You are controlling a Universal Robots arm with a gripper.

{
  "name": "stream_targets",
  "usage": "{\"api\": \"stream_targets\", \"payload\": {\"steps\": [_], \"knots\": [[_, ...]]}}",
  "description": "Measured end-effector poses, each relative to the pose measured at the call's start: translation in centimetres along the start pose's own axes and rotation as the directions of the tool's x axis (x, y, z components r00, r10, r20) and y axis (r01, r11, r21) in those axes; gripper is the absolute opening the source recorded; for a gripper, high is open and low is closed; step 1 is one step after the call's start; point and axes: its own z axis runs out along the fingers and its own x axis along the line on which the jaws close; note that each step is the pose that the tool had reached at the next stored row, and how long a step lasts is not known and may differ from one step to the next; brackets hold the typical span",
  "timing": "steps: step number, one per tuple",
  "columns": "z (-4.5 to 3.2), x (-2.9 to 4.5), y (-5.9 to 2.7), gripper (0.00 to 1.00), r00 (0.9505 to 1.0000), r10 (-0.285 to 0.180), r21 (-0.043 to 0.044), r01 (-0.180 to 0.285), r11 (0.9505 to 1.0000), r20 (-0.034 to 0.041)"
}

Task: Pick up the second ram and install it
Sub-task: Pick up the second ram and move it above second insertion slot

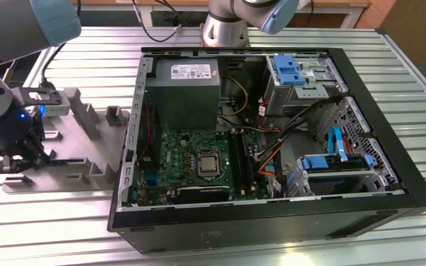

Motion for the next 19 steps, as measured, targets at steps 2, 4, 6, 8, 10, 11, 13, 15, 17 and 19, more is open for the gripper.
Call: {"api": "stream_targets", "payload": {"steps": [2, 4, 6, 8, 10, 11, 13, 15, 17, 19], "knots": [[0.00, 0.00, 0.00, 0.12, 1.0000, 0.000, 0.0001, 0.000, 1.0000, 0.0000], [-0.06, -0.01, 0.00, 0.12, 1.0000, 0.000, 0.0000, 0.000, 1.0000, 0.0005], [-0.17, -0.02, 0.01, 0.12, 1.0000, 0.000, 0.0001, 0.000, 1.0000, 0.0007], [-0.20, -0.02, 0.01, 0.12, 1.0000, 0.000, 0.0002, 0.000, 1.0000, 0.0008], [-0.21, -0.02, 0.01, 0.12, 1.0000, 0.000, 0.0001, 0.000, 1.0000, 0.0007], [-0.22, -0.02, 0.01, 0.12, 1.0000, 0.000, 0.0000, 0.000, 1.0000, 0.0007], [-0.22, -0.02, 0.01, 0.12, 1.0000, 0.000, 0.0001, 0.000, 1.0000, 0.0006], [-0.22, -0.02, 0.01, 0.12, 1.0000, 0.000, 0.0001, 0.000, 1.0000, 0.0007], [-0.23, -0.02, 0.01, 0.12, 1.0000, 0.000, 0.0001, 0.000, 1.0000, 0.0007], [-0.23, -0.02, 0.02, 0.12, 1.0000, 0.000, 0.0001, 0.000, 1.0000, 0.0007]]}}
